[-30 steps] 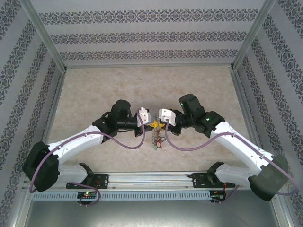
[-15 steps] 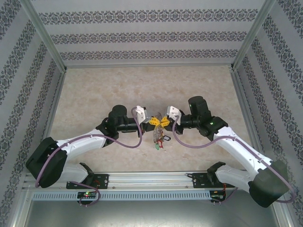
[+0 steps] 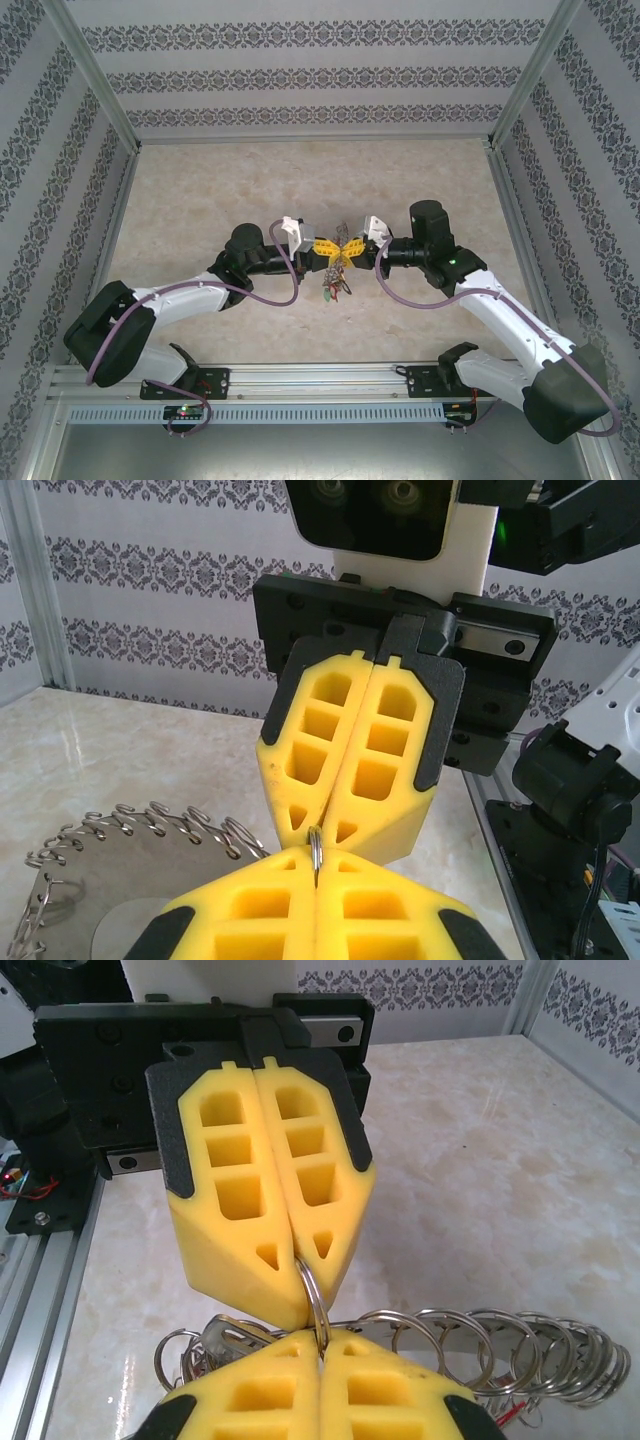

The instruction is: Put the keys on the keyring

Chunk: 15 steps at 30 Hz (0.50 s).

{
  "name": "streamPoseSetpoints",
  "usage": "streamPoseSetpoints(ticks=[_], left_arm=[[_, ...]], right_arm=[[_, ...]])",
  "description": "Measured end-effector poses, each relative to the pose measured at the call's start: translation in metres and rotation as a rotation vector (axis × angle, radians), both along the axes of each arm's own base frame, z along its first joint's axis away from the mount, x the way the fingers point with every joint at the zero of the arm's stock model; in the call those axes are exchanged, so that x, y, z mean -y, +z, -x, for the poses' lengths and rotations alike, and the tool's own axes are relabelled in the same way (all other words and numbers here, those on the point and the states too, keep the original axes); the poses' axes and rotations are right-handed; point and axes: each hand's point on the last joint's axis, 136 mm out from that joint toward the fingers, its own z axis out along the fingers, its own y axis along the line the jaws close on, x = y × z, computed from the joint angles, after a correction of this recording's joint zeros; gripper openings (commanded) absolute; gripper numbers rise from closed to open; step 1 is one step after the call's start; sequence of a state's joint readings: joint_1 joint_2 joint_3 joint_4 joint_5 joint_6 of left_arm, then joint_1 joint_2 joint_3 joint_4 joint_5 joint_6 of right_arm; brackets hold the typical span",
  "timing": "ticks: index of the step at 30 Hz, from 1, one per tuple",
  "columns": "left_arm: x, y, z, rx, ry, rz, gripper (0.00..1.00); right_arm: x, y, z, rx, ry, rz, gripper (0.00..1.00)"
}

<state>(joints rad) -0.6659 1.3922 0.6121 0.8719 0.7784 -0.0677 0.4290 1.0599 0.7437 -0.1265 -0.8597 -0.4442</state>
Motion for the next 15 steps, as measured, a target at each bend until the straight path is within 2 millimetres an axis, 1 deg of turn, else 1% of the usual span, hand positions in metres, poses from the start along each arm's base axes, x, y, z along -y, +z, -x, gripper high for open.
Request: streamPoseSetpoints(ticks=[2, 3, 4, 5, 7, 10, 12, 15], left_arm=[[-0.001, -0.001, 0.002, 0.009, 0.0, -0.016, 0.01], [-0.002, -0.002, 0.003, 0.018, -0.001, -0.028, 0.07], [-0.003, -0.002, 0.006, 0.03, -0.003, -0.043, 0.1], [-0.004, -0.002, 0.007, 0.039, -0.006, -0.059, 0.1], [-0.004, -0.001, 0.009, 0.061, -0.017, -0.118, 0.13], [0.0, 0.008, 0.007, 0.099, -0.036, -0.194, 0.17], [0.001, 0.014, 0.005, 0.124, -0.045, -0.229, 0.17], [-0.001, 0.01, 0.007, 0.13, -0.065, -0.289, 0.18]], right_arm=[[0.0, 0.0, 0.001, -0.002, 0.002, 0.007, 0.0], [0.0, 0.0, 0.002, -0.003, 0.005, 0.012, 0.0], [0.0, 0.0, 0.003, -0.001, 0.014, 0.018, 0.0], [-0.001, 0.0, 0.005, 0.0, 0.02, 0.025, 0.0], [-0.002, 0.001, 0.007, 0.009, 0.024, 0.052, 0.0], [-0.002, 0.001, 0.007, 0.034, 0.015, 0.106, 0.0], [-0.003, 0.0, 0.007, 0.047, 0.011, 0.141, 0.0], [-0.005, -0.002, 0.01, 0.063, 0.008, 0.191, 0.0]])
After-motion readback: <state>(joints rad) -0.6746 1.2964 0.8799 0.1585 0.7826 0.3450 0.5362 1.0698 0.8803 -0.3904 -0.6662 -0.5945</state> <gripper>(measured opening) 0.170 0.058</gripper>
